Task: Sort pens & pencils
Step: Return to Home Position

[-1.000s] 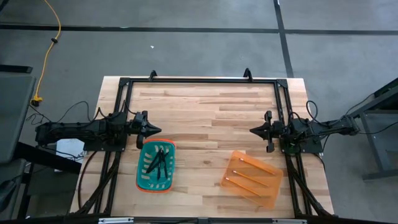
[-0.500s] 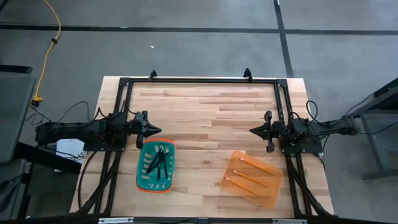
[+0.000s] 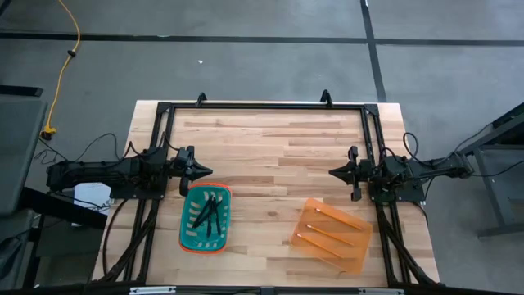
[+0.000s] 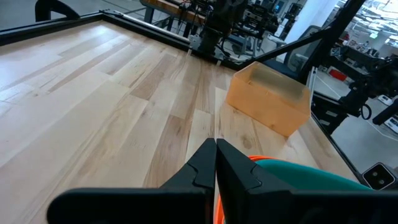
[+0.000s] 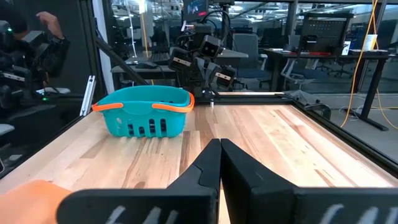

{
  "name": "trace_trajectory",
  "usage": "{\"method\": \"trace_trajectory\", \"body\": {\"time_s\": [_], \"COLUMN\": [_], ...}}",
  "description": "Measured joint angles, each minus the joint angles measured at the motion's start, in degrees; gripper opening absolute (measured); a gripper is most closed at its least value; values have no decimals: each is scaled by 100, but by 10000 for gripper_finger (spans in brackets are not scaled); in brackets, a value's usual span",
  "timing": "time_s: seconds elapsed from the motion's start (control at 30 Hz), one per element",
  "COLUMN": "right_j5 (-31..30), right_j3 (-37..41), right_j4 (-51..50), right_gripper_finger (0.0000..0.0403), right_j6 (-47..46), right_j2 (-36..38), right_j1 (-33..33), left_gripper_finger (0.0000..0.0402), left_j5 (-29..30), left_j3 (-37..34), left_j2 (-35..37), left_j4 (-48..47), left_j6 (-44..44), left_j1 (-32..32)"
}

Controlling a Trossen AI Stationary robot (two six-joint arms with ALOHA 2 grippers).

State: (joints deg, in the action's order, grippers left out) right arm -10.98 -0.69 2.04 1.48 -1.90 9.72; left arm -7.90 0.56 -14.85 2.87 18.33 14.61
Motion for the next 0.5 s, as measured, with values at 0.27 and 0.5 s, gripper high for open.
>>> {"method": "trace_trajectory", "body": {"time_s": [0.27, 0.5], "right_j5": [-28, -31], "right_j3": [0, 0], "right_j4": [2, 2], "right_gripper_finger": [0, 0], "right_j6": [0, 0], "right_j2": [-1, 0], "right_j1": [2, 1], "left_gripper_finger": [1, 1], "left_j5": [0, 0], "left_j3": [0, 0], "left_j2": [-2, -1], "left_j4": [0, 0], "left_j6": [0, 0], "left_j1": [0, 0]}}
